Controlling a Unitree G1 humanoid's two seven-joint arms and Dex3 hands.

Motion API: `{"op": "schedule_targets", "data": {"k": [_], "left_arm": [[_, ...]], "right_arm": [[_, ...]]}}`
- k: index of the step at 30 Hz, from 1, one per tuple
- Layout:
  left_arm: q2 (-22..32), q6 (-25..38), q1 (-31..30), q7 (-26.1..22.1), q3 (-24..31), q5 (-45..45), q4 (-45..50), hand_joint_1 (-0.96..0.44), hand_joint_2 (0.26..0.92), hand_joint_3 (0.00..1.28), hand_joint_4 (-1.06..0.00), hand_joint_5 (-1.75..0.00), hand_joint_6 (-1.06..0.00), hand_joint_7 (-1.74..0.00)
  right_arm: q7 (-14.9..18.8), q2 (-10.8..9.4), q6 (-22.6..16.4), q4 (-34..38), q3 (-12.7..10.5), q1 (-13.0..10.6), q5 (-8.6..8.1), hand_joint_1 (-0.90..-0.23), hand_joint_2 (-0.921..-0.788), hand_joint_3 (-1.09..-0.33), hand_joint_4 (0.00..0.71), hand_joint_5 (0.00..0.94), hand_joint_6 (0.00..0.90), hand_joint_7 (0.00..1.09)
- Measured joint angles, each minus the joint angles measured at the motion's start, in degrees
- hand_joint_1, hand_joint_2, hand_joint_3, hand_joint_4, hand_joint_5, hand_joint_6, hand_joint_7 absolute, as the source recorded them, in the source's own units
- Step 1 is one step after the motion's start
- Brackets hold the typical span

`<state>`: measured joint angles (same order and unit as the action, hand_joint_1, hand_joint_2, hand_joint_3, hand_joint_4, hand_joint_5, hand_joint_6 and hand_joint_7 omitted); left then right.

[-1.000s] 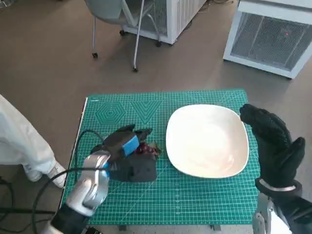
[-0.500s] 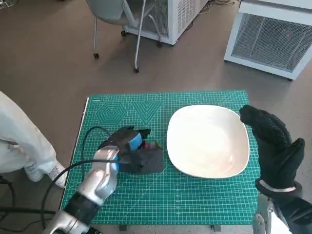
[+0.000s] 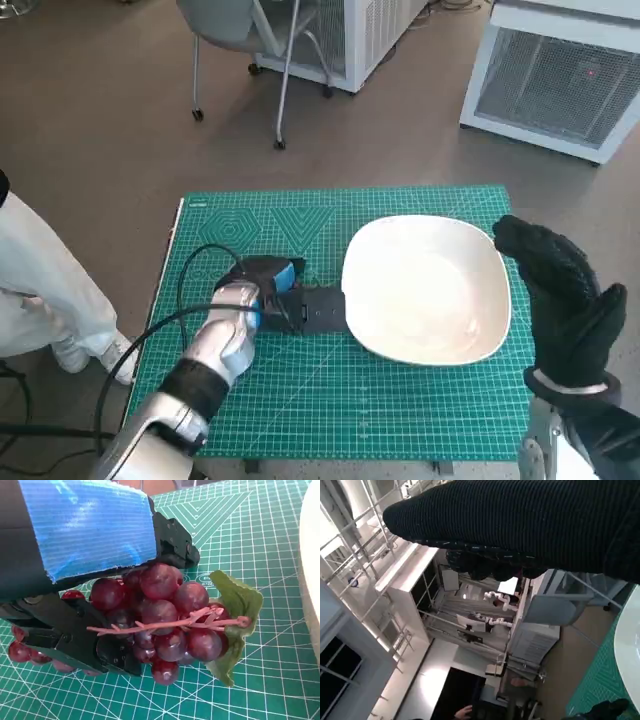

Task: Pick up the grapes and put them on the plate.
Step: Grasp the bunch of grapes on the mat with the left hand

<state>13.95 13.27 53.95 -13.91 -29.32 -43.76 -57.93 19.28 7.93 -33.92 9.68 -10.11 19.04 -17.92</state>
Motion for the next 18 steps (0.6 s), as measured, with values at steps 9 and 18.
{"op": "schedule_targets", "data": {"k": [9, 18], "left_arm": [[-0.4, -1.3, 1.2, 0.4, -0.2, 0.9, -2.7, 0.00, 0.828, 0.02, -0.40, -0.08, -0.39, -0.01], [0.4, -3.2, 0.5, 2.3, 1.2, 3.6, -2.4, 0.18, 0.850, 0.10, -0.17, -1.33, -0.46, -0.02]], "right_arm": [[0.0, 0.0, 0.1, -0.1, -0.2, -0.1, 0.08, -0.525, -0.921, -0.548, 0.464, 0.000, 0.127, 0.57], [0.0, 0.0, 0.1, -0.1, -0.2, 0.0, 0.14, -0.525, -0.921, -0.548, 0.464, 0.000, 0.127, 0.57]]}}
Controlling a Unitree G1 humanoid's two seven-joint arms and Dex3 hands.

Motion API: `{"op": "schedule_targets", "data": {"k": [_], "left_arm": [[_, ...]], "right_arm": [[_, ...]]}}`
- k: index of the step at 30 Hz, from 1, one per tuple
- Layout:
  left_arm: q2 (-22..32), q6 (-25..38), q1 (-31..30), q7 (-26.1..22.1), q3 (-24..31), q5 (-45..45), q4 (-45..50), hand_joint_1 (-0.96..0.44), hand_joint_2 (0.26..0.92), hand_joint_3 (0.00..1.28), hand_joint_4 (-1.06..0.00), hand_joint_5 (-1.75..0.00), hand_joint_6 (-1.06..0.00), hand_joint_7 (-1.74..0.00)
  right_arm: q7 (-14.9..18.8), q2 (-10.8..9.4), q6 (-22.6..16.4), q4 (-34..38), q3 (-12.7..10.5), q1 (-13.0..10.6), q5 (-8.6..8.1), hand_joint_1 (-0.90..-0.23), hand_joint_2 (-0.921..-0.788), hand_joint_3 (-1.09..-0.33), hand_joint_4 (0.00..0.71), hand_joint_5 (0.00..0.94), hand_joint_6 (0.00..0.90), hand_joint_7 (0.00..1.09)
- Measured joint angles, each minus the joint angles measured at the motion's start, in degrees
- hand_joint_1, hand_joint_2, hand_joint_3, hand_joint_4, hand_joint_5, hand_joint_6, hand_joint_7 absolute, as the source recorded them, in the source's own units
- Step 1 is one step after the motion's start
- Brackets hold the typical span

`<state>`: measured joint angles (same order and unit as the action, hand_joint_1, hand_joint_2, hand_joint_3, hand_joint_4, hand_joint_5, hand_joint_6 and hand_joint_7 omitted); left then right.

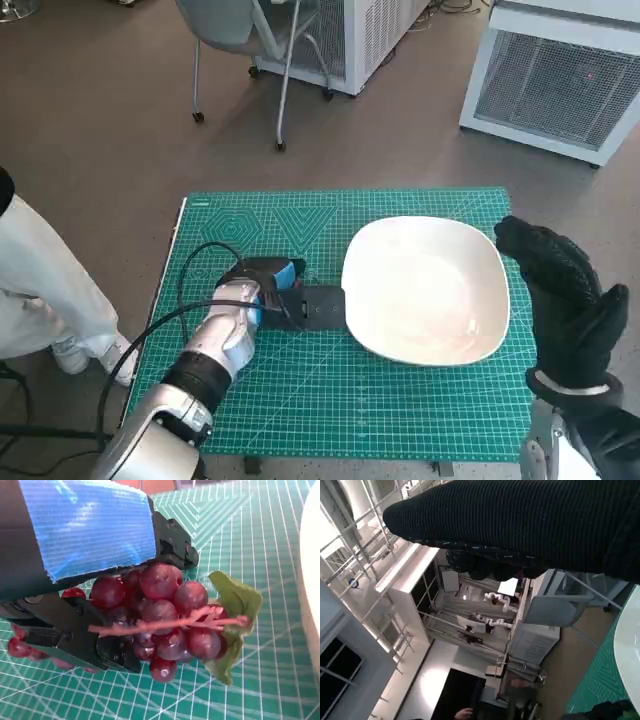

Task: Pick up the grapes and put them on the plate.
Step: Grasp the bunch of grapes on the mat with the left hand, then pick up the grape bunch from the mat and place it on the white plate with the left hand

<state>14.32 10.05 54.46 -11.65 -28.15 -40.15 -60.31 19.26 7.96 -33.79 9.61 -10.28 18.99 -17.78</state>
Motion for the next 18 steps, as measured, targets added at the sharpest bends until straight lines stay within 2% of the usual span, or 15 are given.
{"op": "schedule_targets", "data": {"k": [3, 5, 7, 9, 13, 18], "left_arm": [[0.2, -1.1, -0.3, 1.9, 0.0, 0.2, -0.1, 0.30, 0.791, 0.43, -0.32, -1.52, -0.59, -0.04], [0.3, -1.5, -0.5, 3.3, -0.5, 0.0, -0.2, 0.32, 0.753, 0.56, -0.37, -1.57, -0.67, -0.13], [0.4, -1.7, -0.7, 4.8, -1.3, -0.7, -0.3, 0.23, 0.792, 0.50, -0.40, -1.55, -0.65, -0.48], [0.5, -1.7, -0.9, 6.3, -2.4, -1.8, -0.2, 0.11, 0.861, 0.35, -0.41, -1.56, -0.60, -0.83], [0.7, -1.5, -1.5, 8.3, -4.0, -3.1, 0.4, 0.03, 0.907, 0.25, -0.41, -1.61, -0.62, -0.97], [1.1, -1.6, -2.4, 8.5, -4.6, -3.1, 1.2, 0.01, 0.919, 0.22, -0.41, -1.60, -0.61, -1.03]], "right_arm": [[0.0, 0.0, 0.0, 0.0, 0.0, 0.0, 0.03, -0.525, -0.921, -0.548, 0.464, 0.000, 0.127, 0.57], [0.0, 0.0, 0.0, 0.0, 0.0, 0.0, 0.05, -0.525, -0.921, -0.548, 0.464, 0.000, 0.127, 0.57], [0.0, 0.0, 0.0, 0.1, 0.0, 0.0, 0.07, -0.525, -0.921, -0.548, 0.464, 0.000, 0.127, 0.57], [0.0, 0.0, 0.0, 0.1, 0.0, 0.0, 0.07, -0.525, -0.921, -0.548, 0.464, 0.000, 0.127, 0.57], [0.0, 0.0, 0.0, 0.1, 0.0, 0.0, 0.06, -0.525, -0.921, -0.548, 0.464, 0.000, 0.127, 0.57], [0.0, 0.0, 0.0, 0.1, 0.0, 0.0, 0.02, -0.524, -0.921, -0.548, 0.464, 0.000, 0.126, 0.57]]}}
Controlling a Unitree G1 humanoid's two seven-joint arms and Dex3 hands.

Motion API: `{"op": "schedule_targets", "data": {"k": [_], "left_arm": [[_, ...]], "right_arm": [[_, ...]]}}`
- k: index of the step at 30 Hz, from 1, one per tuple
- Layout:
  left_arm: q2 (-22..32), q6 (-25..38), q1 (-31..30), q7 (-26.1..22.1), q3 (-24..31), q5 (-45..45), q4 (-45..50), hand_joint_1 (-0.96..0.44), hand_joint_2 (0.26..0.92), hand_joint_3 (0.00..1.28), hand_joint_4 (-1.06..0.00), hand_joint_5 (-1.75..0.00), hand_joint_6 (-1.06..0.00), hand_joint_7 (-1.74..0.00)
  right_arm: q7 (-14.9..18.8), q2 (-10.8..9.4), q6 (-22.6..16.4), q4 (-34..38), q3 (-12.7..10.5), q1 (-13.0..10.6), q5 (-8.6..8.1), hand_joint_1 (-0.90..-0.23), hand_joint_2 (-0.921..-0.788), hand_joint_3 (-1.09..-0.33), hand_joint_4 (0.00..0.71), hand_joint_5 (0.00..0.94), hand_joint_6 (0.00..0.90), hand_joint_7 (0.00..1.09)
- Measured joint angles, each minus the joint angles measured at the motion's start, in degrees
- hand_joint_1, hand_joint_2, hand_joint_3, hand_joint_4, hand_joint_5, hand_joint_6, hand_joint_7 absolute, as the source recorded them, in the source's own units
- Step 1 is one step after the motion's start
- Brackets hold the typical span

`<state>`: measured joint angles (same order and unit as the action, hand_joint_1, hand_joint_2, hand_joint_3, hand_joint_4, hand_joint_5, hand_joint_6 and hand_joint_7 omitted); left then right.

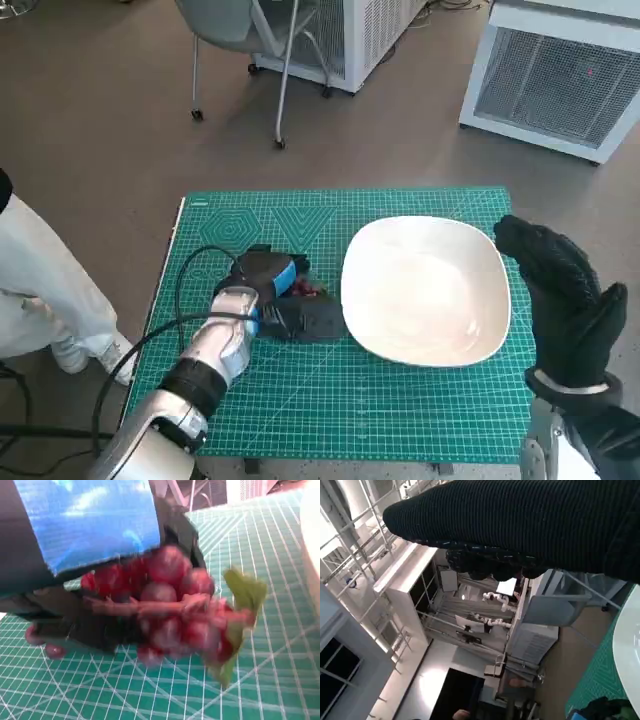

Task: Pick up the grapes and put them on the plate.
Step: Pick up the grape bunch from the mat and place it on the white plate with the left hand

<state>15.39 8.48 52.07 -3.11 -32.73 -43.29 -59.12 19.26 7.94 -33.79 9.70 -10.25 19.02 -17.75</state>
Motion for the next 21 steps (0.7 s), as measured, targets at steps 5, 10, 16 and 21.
{"op": "schedule_targets", "data": {"k": [5, 10, 16, 21], "left_arm": [[0.5, -0.3, -0.5, -1.2, 0.4, 1.0, 1.4, 0.00, 0.921, 0.21, -0.42, -1.60, -0.61, -1.02], [0.9, -0.8, -0.9, -2.1, 1.1, 1.7, 2.2, 0.00, 0.921, 0.20, -0.44, -1.60, -0.62, -1.00], [1.6, -1.9, -1.3, -2.5, 1.6, 2.4, 2.9, 0.00, 0.921, 0.19, -0.45, -1.59, -0.63, -0.98], [2.0, -2.1, -1.7, -2.7, 1.7, 2.8, 3.8, 0.00, 0.920, 0.19, -0.45, -1.59, -0.63, -0.98]], "right_arm": [[0.0, 0.0, 0.0, 0.0, 0.0, 0.0, -0.05, -0.523, -0.921, -0.549, 0.464, 0.000, 0.126, 0.57], [0.0, 0.0, 0.1, 0.0, 0.0, 0.0, -0.06, -0.523, -0.921, -0.549, 0.464, 0.000, 0.126, 0.57], [0.0, 0.0, 0.1, 0.0, 0.0, 0.0, -0.07, -0.522, -0.921, -0.549, 0.464, 0.000, 0.125, 0.57], [0.0, 0.0, 0.1, 0.1, 0.0, 0.1, -0.07, -0.522, -0.921, -0.548, 0.464, 0.000, 0.126, 0.57]]}}
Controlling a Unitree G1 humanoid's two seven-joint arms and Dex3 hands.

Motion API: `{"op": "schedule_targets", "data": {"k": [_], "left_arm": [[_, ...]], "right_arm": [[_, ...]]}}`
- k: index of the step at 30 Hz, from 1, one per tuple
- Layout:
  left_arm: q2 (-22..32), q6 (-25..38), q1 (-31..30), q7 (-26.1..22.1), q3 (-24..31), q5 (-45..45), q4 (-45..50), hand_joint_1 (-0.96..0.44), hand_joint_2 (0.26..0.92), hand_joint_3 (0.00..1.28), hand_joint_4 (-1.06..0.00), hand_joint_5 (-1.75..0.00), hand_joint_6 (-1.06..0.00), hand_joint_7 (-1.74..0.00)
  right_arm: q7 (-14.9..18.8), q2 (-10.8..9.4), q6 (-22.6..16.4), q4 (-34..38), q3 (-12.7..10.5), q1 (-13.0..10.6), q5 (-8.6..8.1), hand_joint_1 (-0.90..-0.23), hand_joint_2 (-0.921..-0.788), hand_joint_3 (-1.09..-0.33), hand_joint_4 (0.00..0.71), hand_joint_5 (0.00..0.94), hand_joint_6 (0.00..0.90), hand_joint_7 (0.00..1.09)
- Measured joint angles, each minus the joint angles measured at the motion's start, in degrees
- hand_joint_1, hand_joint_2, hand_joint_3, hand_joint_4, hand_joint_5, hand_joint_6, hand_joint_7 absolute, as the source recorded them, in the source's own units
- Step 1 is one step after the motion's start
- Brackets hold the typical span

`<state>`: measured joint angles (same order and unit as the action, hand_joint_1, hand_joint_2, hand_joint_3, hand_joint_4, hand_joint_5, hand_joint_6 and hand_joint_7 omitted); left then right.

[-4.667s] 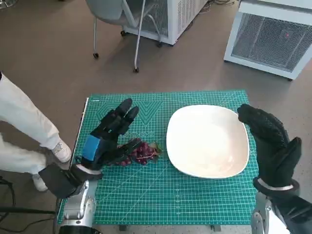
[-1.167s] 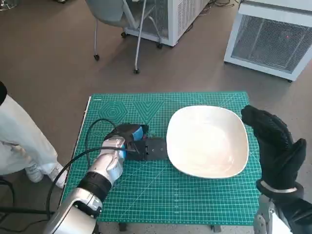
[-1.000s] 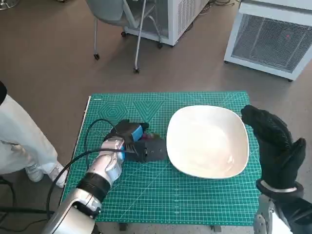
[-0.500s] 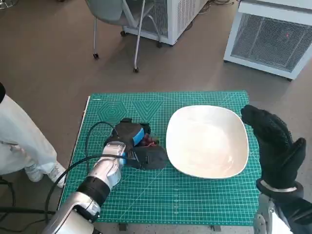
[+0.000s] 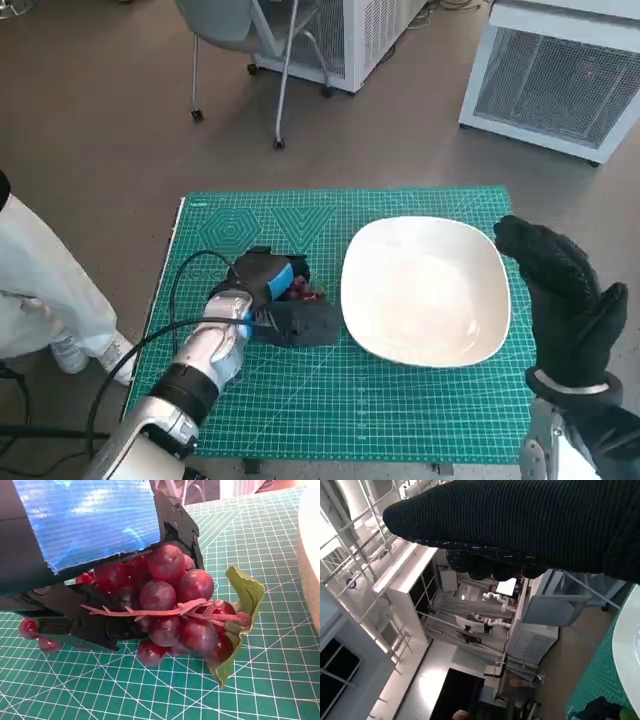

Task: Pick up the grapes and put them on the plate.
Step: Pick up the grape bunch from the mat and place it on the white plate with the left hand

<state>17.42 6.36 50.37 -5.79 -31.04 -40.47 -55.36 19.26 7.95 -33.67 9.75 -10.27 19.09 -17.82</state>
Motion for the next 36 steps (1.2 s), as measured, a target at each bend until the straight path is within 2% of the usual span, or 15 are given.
{"op": "schedule_targets", "data": {"k": [13, 20, 26, 36], "left_arm": [[0.3, 0.1, -0.1, -0.2, 0.1, 0.1, 0.8, 0.00, 0.921, 0.20, -0.44, -1.60, -0.64, -0.97], [1.3, 0.8, -1.1, -1.5, 0.6, 0.2, 4.7, 0.00, 0.920, 0.20, -0.43, -1.61, -0.65, -0.97], [3.4, 2.7, -4.3, -3.9, 1.7, 0.2, 12.7, 0.00, 0.913, 0.20, -0.43, -1.61, -0.68, -0.94], [7.2, 5.6, -8.9, -6.3, 4.8, -0.1, 31.0, 0.01, 0.908, 0.17, -0.50, -1.53, -0.69, -0.92]], "right_arm": [[0.0, 0.0, 0.0, 0.2, 0.0, 0.2, 0.00, -0.523, -0.921, -0.548, 0.467, 0.001, 0.130, 0.57], [0.0, 0.0, 0.0, 0.3, 0.0, 0.3, 0.00, -0.525, -0.921, -0.546, 0.467, 0.001, 0.131, 0.57], [0.0, 0.0, 0.0, 0.3, 0.0, 0.4, -0.02, -0.524, -0.921, -0.544, 0.466, 0.001, 0.131, 0.57], [0.0, -0.1, -0.1, 0.7, 0.0, 0.6, -0.03, -0.525, -0.921, -0.543, 0.466, 0.000, 0.132, 0.57]]}}
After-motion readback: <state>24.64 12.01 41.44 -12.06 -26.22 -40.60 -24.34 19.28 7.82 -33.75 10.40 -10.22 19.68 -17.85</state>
